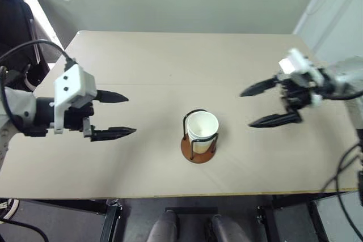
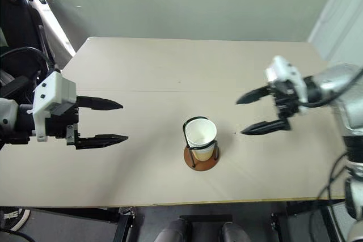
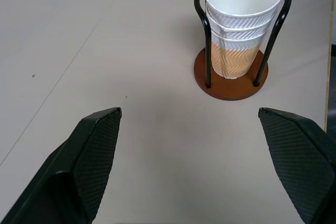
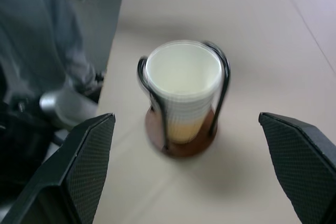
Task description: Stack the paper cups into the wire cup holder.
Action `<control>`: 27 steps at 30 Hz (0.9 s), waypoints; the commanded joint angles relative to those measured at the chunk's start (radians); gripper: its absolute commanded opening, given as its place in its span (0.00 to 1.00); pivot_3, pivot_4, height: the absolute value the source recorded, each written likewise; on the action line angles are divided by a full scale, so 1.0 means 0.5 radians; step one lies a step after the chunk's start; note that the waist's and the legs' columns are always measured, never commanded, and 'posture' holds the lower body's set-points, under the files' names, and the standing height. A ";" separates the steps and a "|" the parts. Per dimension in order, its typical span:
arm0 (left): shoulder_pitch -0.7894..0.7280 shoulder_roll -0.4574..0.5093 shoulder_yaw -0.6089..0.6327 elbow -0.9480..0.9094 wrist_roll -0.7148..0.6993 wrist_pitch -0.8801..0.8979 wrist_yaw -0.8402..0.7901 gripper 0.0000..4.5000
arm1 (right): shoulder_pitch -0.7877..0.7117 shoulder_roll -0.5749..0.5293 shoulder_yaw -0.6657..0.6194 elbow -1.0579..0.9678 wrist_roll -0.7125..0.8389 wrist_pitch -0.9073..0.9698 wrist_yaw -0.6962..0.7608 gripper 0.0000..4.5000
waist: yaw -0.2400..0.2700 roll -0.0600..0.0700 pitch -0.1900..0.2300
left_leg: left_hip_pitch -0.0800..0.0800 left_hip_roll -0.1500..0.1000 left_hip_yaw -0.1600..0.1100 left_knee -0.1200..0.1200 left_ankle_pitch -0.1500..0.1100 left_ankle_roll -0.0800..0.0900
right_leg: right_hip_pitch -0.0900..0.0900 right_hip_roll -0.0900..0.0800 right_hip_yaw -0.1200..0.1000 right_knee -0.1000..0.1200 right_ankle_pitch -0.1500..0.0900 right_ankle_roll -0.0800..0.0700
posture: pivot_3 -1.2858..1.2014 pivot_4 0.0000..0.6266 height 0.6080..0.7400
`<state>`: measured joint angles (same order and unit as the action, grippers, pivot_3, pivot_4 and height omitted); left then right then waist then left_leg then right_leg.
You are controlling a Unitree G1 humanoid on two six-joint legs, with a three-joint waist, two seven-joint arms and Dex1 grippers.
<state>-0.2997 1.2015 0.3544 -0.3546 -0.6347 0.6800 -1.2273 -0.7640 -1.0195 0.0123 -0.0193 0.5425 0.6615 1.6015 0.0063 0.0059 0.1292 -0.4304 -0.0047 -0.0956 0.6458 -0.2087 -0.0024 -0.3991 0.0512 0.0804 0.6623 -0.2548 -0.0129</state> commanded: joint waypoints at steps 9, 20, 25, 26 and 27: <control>0.081 -0.028 0.103 -0.026 -0.123 -0.007 -0.026 1.00 | 0.549 -0.238 -0.579 -0.210 0.426 0.218 -0.023 0.99 | -0.028 0.000 0.000 | 0.025 0.002 0.002 -0.005 -0.014 0.016 | 0.019 0.004 0.002 0.003 -0.003 0.000 | 0.52 0.24 1.00; 0.145 -0.056 0.146 0.005 -0.145 -0.035 -0.039 1.00 | 0.616 -0.261 -0.587 -0.178 0.428 0.146 -0.030 0.99 | -0.023 0.000 0.000 | 0.025 0.003 0.002 -0.001 -0.020 0.022 | 0.023 0.005 0.002 0.002 -0.004 0.001 | 0.52 0.24 1.00; 0.208 -0.107 0.203 0.023 -0.138 -0.079 -0.030 1.00 | 0.618 -0.247 -0.551 -0.116 0.382 0.058 -0.027 0.99 | -0.022 0.000 0.000 | 0.025 0.003 0.002 -0.001 -0.020 0.022 | 0.023 0.005 0.002 0.001 -0.005 0.001 | 0.52 0.24 1.00; 0.219 -0.115 0.209 0.029 -0.136 -0.089 -0.030 1.00 | 0.612 -0.242 -0.544 -0.104 0.377 0.044 -0.028 0.99 | -0.022 0.000 0.000 | 0.025 0.003 0.002 -0.001 -0.020 0.022 | 0.023 0.005 0.002 0.001 -0.005 0.001 | 0.52 0.24 1.00; 0.231 -0.120 0.213 0.033 -0.132 -0.098 -0.032 1.00 | 0.607 -0.237 -0.535 -0.093 0.372 0.034 -0.029 0.99 | -0.022 0.000 0.000 | 0.025 0.003 0.002 -0.001 -0.020 0.023 | 0.023 0.005 0.002 0.001 -0.005 0.001 | 0.52 0.24 1.00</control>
<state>-0.1881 1.1442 0.4190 -0.3399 -0.6964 0.6532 -1.2414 -0.4460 -1.1326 -0.2495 -0.0708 0.7308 0.7000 1.5882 -0.0048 0.0060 0.1293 -0.4180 -0.0032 -0.0947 0.6454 -0.2188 0.0089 -0.3873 0.0537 0.0814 0.6629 -0.2572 -0.0124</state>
